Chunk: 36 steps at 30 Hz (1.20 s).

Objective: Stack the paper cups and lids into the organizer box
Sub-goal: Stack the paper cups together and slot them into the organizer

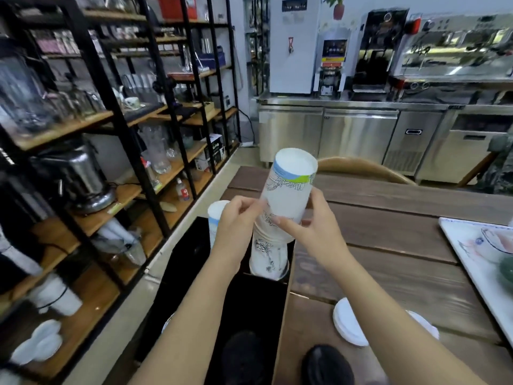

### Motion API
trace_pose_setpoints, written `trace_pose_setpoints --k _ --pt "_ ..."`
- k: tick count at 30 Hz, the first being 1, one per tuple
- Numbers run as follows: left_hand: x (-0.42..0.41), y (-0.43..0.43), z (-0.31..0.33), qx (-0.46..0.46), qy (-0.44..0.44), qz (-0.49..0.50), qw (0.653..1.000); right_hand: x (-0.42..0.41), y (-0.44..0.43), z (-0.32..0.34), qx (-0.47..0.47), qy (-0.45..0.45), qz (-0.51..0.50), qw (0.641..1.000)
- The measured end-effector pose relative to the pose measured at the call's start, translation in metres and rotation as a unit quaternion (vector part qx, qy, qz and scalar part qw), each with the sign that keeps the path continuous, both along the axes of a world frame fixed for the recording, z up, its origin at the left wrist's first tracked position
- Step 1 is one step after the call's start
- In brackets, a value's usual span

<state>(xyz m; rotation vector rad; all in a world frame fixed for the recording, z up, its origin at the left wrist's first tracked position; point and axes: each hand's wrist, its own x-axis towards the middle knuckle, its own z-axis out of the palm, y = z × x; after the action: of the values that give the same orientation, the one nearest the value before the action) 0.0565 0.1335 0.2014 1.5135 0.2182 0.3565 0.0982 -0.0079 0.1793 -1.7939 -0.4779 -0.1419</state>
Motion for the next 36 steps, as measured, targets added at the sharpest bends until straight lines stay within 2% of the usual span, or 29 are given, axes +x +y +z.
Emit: trace_pose_setpoints --k 3,8,10,14,19,23,25,29,31,36 --pt "-0.001 0.012 -0.014 0.026 0.017 0.017 0.999 -0.001 0.01 -0.016 -0.046 0.046 0.009 0.998" --pt "-0.001 0.019 -0.045 0.033 0.085 -0.018 0.996 0.004 0.016 -0.049 -0.241 0.092 -0.016 0.966" --pt "-0.001 0.019 -0.059 0.055 0.114 -0.044 0.991 0.005 0.016 -0.063 -0.28 0.105 -0.022 0.954" --pt "0.002 0.019 -0.077 0.104 0.127 -0.044 0.986 0.01 0.017 -0.073 -0.307 0.078 -0.046 0.947" --pt "0.001 0.017 -0.079 0.11 0.125 -0.065 0.984 0.01 0.014 -0.073 -0.339 0.052 -0.053 0.938" --pt "-0.015 0.003 -0.086 0.118 0.078 0.049 0.989 -0.005 0.0 -0.086 -0.34 0.013 -0.079 0.937" --pt "-0.034 -0.011 -0.098 0.165 0.051 0.067 0.983 -0.014 -0.015 -0.095 -0.323 0.02 -0.104 0.941" --pt "-0.069 -0.049 -0.127 0.289 -0.002 -0.041 0.956 -0.038 -0.05 -0.113 -0.313 0.075 -0.128 0.938" --pt "-0.08 -0.069 -0.139 0.357 -0.008 -0.114 0.927 -0.054 -0.065 -0.123 -0.301 0.105 -0.132 0.939" --pt "-0.097 -0.096 -0.162 0.495 -0.012 -0.167 0.853 -0.091 -0.086 -0.15 -0.289 0.185 -0.137 0.929"
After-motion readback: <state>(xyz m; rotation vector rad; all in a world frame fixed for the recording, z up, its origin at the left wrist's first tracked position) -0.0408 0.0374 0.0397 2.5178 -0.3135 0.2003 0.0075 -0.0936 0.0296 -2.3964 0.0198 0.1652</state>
